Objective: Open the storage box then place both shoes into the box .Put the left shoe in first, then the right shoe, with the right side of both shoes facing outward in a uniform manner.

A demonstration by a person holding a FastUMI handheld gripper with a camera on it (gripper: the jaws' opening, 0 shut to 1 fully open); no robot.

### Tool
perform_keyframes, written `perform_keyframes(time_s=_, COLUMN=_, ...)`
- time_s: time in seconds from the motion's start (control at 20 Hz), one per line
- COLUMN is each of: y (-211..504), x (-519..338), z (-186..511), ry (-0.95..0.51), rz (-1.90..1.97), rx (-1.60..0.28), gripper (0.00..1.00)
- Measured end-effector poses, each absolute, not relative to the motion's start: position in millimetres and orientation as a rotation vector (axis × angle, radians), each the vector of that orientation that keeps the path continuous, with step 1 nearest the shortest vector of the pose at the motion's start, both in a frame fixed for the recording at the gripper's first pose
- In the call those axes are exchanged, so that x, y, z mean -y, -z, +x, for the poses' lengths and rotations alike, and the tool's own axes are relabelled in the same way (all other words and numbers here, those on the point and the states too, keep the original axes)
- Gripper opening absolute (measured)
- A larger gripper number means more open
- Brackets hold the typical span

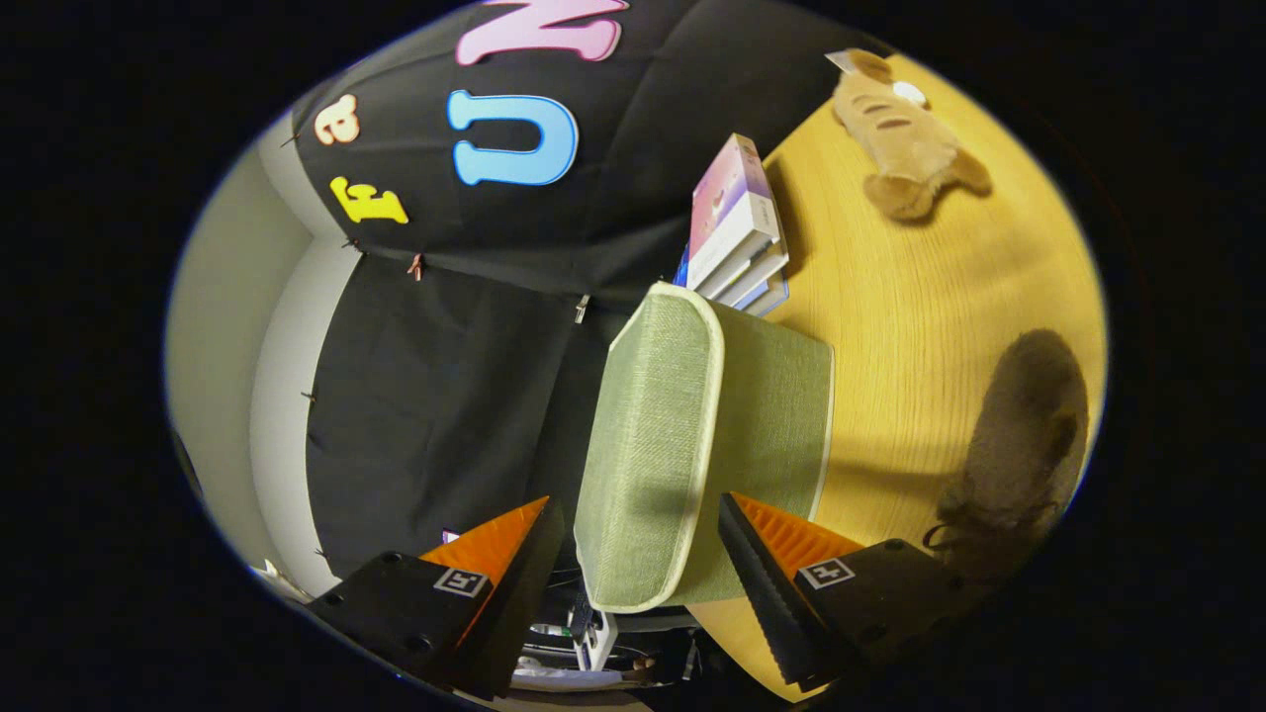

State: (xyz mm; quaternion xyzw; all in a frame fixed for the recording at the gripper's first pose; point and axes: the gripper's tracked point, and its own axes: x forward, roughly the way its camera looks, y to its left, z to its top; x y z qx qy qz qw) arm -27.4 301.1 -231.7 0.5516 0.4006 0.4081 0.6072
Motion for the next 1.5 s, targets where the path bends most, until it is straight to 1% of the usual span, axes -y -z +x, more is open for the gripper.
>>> perform_keyframes(time_s=0.3, y=242.6, x=-326.0, z=-28.9, ry=-0.995, rz=1.4, rx=-0.968, gripper=0.95)
perform_keyframes(time_s=0.4, y=235.9, x=-325.2, z=-25.0, ry=-1.013, rz=1.448, rx=-0.946, gripper=0.95)
perform_keyframes(time_s=0.45, y=233.0, x=-323.0, z=-20.9, ry=-1.013, rz=1.481, rx=-0.933, gripper=0.93)
perform_keyframes(time_s=0.55, y=228.3, x=-319.0, z=-12.7, ry=-1.009, rz=1.534, rx=-0.901, gripper=0.92)
perform_keyframes(time_s=0.65, y=227.9, x=-319.0, z=-11.8, ry=-1.008, rz=1.55, rx=-0.901, gripper=0.78)
perform_keyframes(time_s=0.7, y=227.3, x=-320.0, z=-12.5, ry=-1.016, rz=1.549, rx=-0.903, gripper=0.78)
perform_keyframes(time_s=0.75, y=229.8, x=-320.4, z=-12.4, ry=-1.014, rz=1.539, rx=-0.908, gripper=0.73)
perform_keyframes(time_s=0.85, y=231.2, x=-319.6, z=-14.7, ry=-1.01, rz=1.54, rx=-0.926, gripper=0.41)
perform_keyframes(time_s=1.1, y=210.8, x=-325.6, z=-39.2, ry=-1.117, rz=1.517, rx=-0.918, gripper=0.4)
perform_keyframes(time_s=1.15, y=225.7, x=-326.2, z=-28.8, ry=-1.041, rz=1.482, rx=-0.945, gripper=0.24)
perform_keyframes(time_s=1.2, y=227.5, x=-328.3, z=-31.0, ry=-1.031, rz=1.507, rx=-0.944, gripper=0.07)
perform_keyframes(time_s=1.4, y=221.2, x=-327.0, z=-30.8, ry=-0.997, rz=1.506, rx=-0.919, gripper=0.07)
perform_keyframes(time_s=1.5, y=212.7, x=-326.9, z=-28.4, ry=-0.981, rz=1.495, rx=-0.899, gripper=0.05)
